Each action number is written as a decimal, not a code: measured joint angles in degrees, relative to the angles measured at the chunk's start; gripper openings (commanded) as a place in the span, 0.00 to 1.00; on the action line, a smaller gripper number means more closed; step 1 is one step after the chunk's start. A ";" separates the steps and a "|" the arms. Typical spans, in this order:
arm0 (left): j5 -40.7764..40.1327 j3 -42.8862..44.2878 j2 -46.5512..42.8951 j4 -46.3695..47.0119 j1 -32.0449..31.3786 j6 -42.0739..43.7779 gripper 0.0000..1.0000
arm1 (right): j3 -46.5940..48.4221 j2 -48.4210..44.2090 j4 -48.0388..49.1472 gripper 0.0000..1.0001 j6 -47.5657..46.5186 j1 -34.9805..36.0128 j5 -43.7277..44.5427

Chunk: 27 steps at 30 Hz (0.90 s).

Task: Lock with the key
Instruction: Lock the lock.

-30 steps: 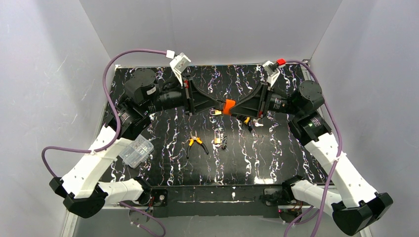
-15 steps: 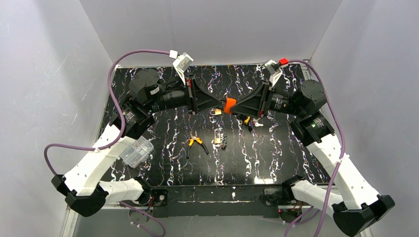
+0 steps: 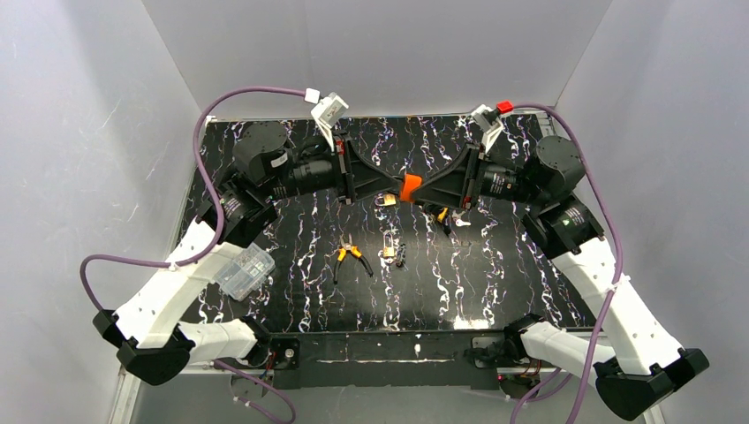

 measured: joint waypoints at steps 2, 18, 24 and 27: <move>-0.15 0.12 0.22 -0.23 -0.36 0.09 0.00 | 0.18 0.16 -0.52 0.01 -0.21 0.12 0.02; -5.94 1.37 0.05 -4.51 -1.40 1.63 0.00 | 0.40 -0.12 -3.29 0.58 -2.18 0.72 2.30; -1.32 -2.18 -0.33 -5.78 2.67 -1.02 0.00 | -0.71 -1.48 -2.80 0.77 -5.16 1.85 6.56; -0.05 -2.52 0.12 -7.53 4.29 -1.31 0.00 | -3.36 -3.95 -1.41 0.79 -5.05 0.03 6.95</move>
